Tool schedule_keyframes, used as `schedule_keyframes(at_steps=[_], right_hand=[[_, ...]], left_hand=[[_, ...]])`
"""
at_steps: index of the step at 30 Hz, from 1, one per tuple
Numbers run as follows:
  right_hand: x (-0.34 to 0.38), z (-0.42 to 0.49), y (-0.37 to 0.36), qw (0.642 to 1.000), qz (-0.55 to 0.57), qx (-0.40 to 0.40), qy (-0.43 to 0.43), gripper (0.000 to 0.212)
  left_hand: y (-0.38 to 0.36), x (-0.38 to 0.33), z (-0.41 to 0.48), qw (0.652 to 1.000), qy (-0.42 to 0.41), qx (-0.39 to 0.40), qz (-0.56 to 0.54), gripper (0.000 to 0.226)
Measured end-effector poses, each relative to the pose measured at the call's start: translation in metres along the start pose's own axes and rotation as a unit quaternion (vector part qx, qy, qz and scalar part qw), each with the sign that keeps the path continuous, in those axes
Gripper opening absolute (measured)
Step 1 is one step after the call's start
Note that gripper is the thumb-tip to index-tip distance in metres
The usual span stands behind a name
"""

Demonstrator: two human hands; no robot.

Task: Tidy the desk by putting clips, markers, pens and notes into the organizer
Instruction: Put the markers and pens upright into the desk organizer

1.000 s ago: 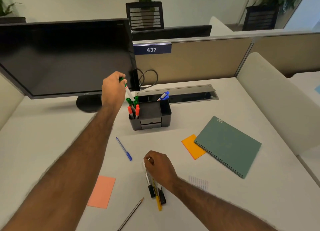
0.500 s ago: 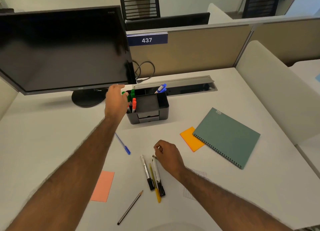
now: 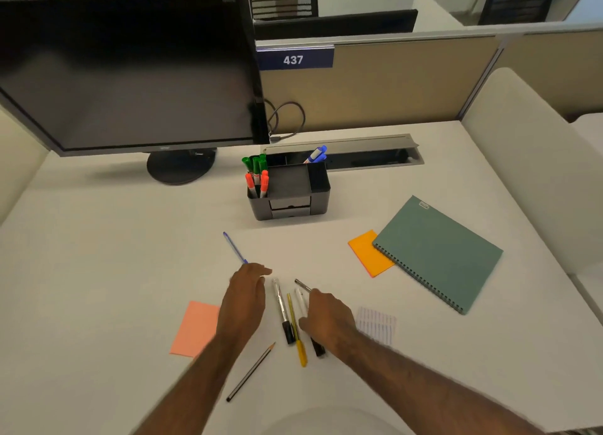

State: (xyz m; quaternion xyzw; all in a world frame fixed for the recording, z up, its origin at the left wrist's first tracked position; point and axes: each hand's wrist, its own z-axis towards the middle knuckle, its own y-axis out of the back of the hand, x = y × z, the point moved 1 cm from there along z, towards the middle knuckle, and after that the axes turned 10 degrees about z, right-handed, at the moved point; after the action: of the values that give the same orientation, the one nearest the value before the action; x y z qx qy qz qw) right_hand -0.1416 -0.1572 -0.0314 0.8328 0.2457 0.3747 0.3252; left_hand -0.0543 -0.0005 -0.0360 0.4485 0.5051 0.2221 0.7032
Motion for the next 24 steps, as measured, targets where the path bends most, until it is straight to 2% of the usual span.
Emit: schedule_keyframes(at_steps=[5,7,9,11,15,20,22,24], right_hand=[[0.012,-0.001,0.013,0.999,0.045,0.002,-0.026,0.035],[0.02,0.002,0.026,0.98,0.196,0.004,-0.043,0.027],[0.03,0.006,0.043,0.916,0.395,0.017,-0.063,0.019],[0.036,0.009,0.06,0.856,0.51,0.033,-0.07,0.016],[0.039,0.019,0.079,0.777,0.619,0.081,-0.082,0.019],[0.045,0.033,0.087,0.694,0.708,0.099,-0.085,0.027],[0.045,0.034,0.086,0.691,0.712,0.077,-0.097,0.036],[0.042,0.029,0.079,0.722,0.68,0.073,-0.105,0.039]], left_hand=[[0.014,-0.014,0.0,0.999,0.004,0.006,-0.047,0.018],[0.021,-0.027,0.0,0.993,0.032,0.042,-0.101,0.017],[0.026,-0.04,0.002,0.981,0.072,0.101,-0.151,0.027],[0.03,-0.051,0.004,0.965,0.114,0.139,-0.19,0.032],[0.048,-0.065,0.02,0.954,0.14,0.124,-0.236,0.018],[0.076,-0.077,0.061,0.97,0.119,0.111,-0.183,0.004],[0.093,-0.079,0.087,0.978,0.116,0.081,-0.153,0.002],[0.113,-0.081,0.12,0.983,0.117,0.02,-0.137,0.006]])
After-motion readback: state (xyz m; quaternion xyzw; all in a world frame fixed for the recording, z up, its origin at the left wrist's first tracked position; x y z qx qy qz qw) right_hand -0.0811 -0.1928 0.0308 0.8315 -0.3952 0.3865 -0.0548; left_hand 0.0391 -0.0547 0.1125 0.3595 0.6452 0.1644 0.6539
